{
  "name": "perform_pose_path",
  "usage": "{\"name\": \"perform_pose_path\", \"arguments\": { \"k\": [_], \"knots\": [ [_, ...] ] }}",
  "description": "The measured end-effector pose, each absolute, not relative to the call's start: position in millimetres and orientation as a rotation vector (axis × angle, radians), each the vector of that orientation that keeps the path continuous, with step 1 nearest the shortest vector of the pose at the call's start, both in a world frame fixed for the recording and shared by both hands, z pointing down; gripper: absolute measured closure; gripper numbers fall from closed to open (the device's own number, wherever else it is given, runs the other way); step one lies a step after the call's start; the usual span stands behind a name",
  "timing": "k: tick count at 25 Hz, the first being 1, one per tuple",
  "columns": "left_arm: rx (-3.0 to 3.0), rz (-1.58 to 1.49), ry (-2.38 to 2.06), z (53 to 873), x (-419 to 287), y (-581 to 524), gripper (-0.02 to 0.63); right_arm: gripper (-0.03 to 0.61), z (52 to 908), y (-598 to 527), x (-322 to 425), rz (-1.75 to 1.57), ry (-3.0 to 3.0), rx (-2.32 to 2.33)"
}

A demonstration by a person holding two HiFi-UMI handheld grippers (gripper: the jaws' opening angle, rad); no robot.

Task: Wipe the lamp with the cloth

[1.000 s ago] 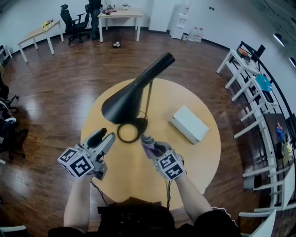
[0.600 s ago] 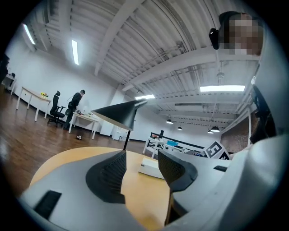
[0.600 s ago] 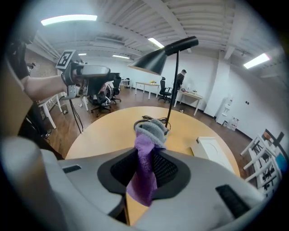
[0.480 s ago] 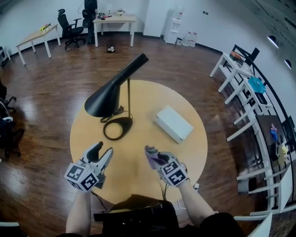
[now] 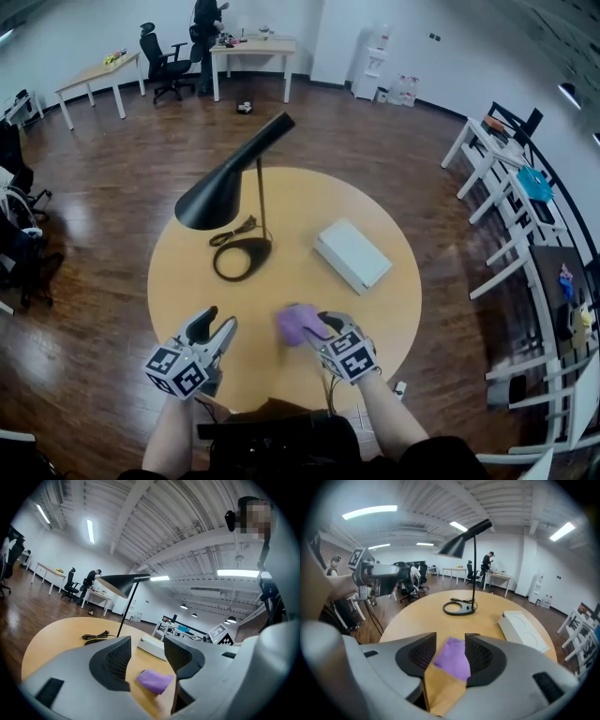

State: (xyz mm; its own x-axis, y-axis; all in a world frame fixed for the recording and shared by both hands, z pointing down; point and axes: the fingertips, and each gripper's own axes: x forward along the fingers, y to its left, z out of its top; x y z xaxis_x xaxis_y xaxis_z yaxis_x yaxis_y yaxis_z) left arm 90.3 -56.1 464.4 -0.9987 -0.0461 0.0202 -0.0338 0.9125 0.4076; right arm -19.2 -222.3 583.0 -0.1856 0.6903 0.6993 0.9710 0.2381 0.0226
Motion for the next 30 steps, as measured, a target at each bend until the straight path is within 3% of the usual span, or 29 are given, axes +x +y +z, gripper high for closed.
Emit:
{"name": "perform_pose_path", "arguments": {
  "k": [5, 10, 14, 30],
  "knots": [
    [0.033, -0.669, -3.084, 454, 97, -55, 0.408, 0.568, 527, -239, -39, -0.096, -2.163, -1.54],
    [-0.018, -0.618, -3.086, 453, 117, -44, 0.408, 0.575, 479, -269, -59, 0.164, -2.364, -1.49],
    [-0.074, -0.543, -3.11, 454, 129, -30, 0.442, 0.577, 447, -286, -67, 0.114, -2.571, -1.45],
    [-0.137, -0.577, -3.187, 430, 129, 2, 0.442, 0.577, 450, -291, -71, 0.106, -2.651, -1.33]
  ]
}}
